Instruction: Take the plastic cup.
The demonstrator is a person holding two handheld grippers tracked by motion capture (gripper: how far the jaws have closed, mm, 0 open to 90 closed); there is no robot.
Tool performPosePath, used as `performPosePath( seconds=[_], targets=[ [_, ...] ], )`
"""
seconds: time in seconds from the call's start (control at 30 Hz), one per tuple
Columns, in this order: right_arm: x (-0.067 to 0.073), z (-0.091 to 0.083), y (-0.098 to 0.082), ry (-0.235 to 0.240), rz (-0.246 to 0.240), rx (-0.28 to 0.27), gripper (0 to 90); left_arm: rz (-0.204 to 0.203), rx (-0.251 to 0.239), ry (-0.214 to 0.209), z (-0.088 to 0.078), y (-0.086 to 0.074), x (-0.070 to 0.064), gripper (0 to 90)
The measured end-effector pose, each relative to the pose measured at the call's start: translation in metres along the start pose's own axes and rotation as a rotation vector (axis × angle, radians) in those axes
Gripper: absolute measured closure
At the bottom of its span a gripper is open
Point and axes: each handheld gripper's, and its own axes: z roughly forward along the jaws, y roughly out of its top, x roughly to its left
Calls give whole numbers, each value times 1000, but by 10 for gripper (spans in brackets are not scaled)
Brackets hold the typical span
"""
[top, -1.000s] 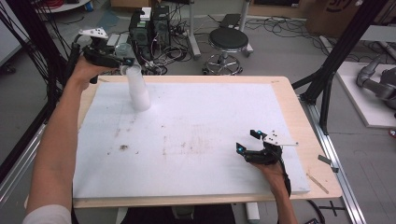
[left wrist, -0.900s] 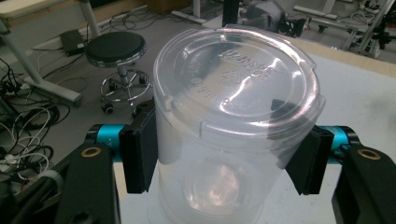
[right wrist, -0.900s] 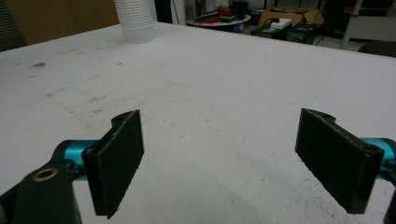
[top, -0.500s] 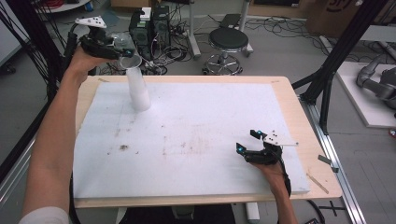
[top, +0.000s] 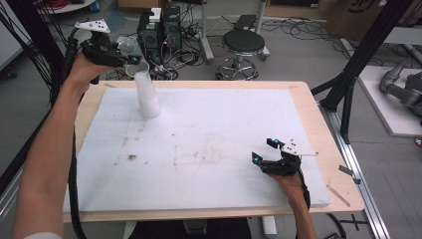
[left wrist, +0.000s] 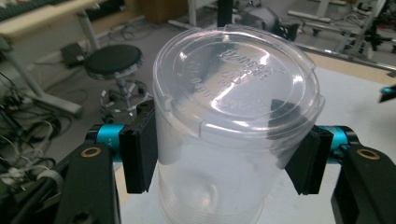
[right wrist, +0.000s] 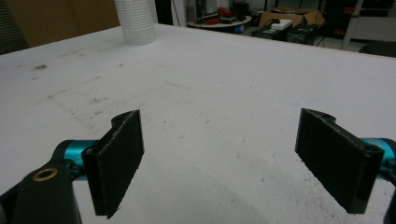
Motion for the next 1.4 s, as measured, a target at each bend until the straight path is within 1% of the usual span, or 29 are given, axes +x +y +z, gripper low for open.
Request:
performPosePath(
  seconds=[0.03,0.07,0.1,0.13,0.17,0.2,0.23,0.3,0.33,0.4,0.5,0.53,0.57,0.6,0.63,0.7,0.8,0.93,0.97,1.03,1.07,1.1,1.13,1.2,1.23,1.37,1.4],
  targets=[
    [0,0,0,0,0,-1,151,10,7,-1,-2,2,-5,361],
    [0,0,0,1,5,4,151,21,4,-10,-5,6,-11,361],
    [-1,1,0,1,0,4,150,34,-12,-19,-8,9,-18,361],
    [-1,1,0,4,6,10,151,34,-12,-19,-8,9,-18,361],
    [-1,1,0,5,7,12,151,54,-76,-27,-14,14,-32,362],
    [-1,1,0,5,9,14,151,54,-76,-27,-14,14,-32,365],
    [-1,1,0,5,9,14,151,61,-90,-43,-19,17,-43,366],
    [-1,1,0,5,5,9,151,74,-74,-43,-22,16,-54,366],
    [-1,1,0,7,6,8,151,79,-73,-57,-23,15,-60,366],
    [-1,0,0,8,8,5,151,86,-84,-67,-25,13,-69,366],
    [-1,0,0,4,-2,-6,151,104,-104,-107,-26,8,-84,366],
    [-1,0,0,5,2,-5,151,105,-97,-117,-25,6,-89,366],
    [0,0,0,5,5,-3,151,122,-92,-122,-25,4,-95,365],
    [-1,0,0,4,3,-4,151,127,-99,-137,-24,1,-100,365],
    [-1,0,0,4,4,-3,151,125,-105,-155,-23,-2,-105,365],
    [-1,0,0,6,11,0,150,130,-117,-170,-20,-8,-114,365],
    [-1,0,0,5,9,2,151,135,-118,-197,-13,-18,-126,365],
    [-1,0,0,6,7,2,150,127,-144,-236,-2,-31,-141,365],
    [-1,0,0,6,7,2,150,127,-144,-236,-2,-31,-141,365],
    [-2,1,0,6,9,3,151,124,-159,-256,2,-36,-147,365],
    [-2,1,0,6,13,4,150,127,-165,-272,7,-42,-154,365],
    [-2,1,0,6,12,5,150,127,-165,-272,7,-42,-154,365],
    [-1,0,0,6,9,4,151,124,-170,-292,13,-48,-162,365],
    [-1,0,0,6,5,2,151,116,-170,-310,17,-52,-167,365],
    [-1,0,0,8,6,5,151,116,-170,-310,17,-52,-167,364],
    [-1,1,0,11,13,7,150,113,-190,-338,27,-62,-180,364],
    [-1,0,0,10,8,4,150,115,-191,-337,29,-64,-181,364]
  ],
)
